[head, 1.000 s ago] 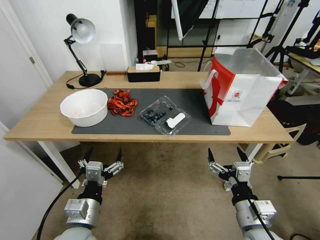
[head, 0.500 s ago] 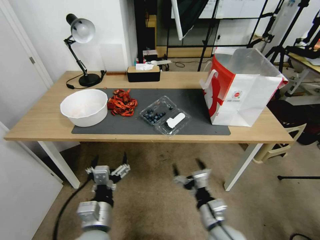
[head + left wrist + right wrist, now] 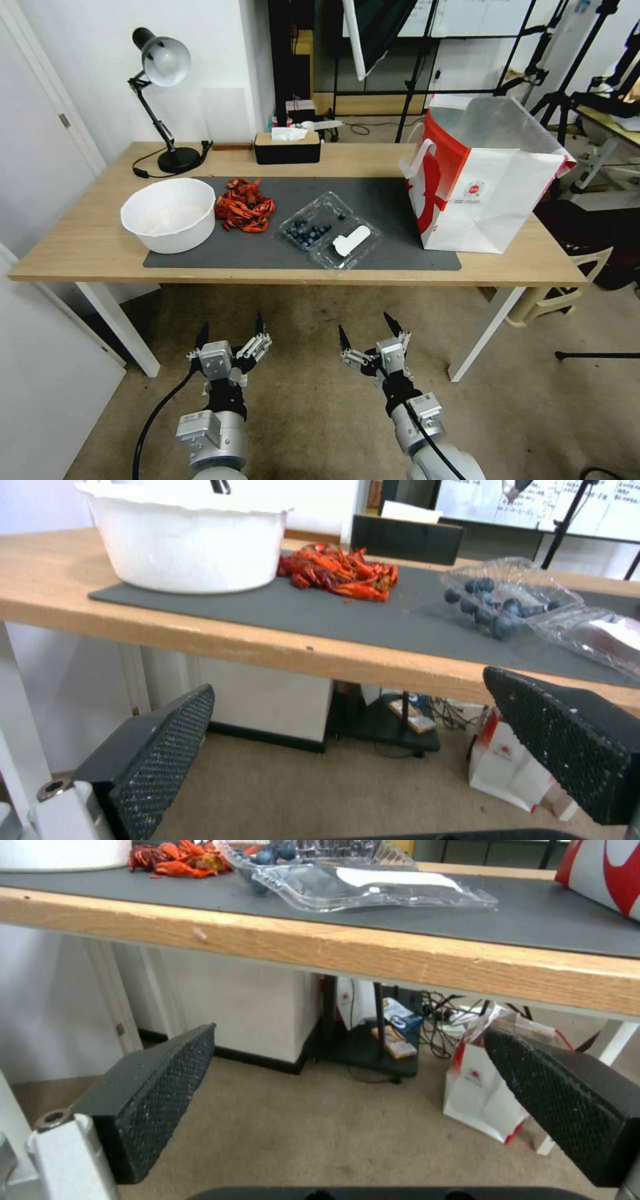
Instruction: Close the takeout container lid, then place the container into the takeout bag.
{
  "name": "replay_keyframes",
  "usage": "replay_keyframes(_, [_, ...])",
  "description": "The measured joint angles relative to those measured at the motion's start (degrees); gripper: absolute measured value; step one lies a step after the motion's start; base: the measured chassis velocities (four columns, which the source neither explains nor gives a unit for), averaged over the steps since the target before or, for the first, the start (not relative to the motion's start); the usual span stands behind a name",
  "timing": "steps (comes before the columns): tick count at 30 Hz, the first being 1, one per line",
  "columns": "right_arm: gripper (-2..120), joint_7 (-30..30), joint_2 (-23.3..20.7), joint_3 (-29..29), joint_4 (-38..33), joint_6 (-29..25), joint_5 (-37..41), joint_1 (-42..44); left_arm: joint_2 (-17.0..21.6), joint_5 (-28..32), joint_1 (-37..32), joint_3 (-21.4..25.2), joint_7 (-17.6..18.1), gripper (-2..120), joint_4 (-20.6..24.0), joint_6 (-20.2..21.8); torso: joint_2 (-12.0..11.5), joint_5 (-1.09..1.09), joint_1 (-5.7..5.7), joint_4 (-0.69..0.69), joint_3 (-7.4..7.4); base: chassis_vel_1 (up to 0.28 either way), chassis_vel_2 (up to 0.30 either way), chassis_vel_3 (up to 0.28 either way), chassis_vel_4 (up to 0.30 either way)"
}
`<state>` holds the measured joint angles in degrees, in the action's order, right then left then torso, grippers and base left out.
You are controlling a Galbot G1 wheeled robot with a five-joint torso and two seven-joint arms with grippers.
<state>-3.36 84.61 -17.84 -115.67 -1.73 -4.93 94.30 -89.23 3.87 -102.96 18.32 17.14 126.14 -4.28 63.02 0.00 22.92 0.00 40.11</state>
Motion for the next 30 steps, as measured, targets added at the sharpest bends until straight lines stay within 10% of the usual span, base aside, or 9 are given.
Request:
replay_keyframes(12, [100, -0.4, -1.4, -1.4, -0.7, 0.0, 1.9, -0.4, 2.8, 5.4, 3.2, 0.4, -6.1, 100, -3.0, -3.7, 0.0, 0.0, 0.0, 0.0, 0.0, 0.0, 0.0, 0.0, 0.0])
replay_keyframes(20, [100, -1.0, -2.9, -0.7, -0.4, 0.3, 2.8, -1.7, 8.8, 26.7, 9.3, 0.7, -14.0, 100, -4.9, -2.1, 0.0, 0.01, 0.0, 0.02, 0.0, 0.0, 0.0, 0.0, 0.0])
replay_keyframes(30, [100, -1.0, -2.9, -0.9, -0.5, 0.9, 2.5, -1.0, 16.1, 57.5, 21.5, -0.6, -16.9, 100, -4.9, 11.2, 0.0, 0.0, 0.0, 0.0, 0.0, 0.0, 0.0, 0.0, 0.0])
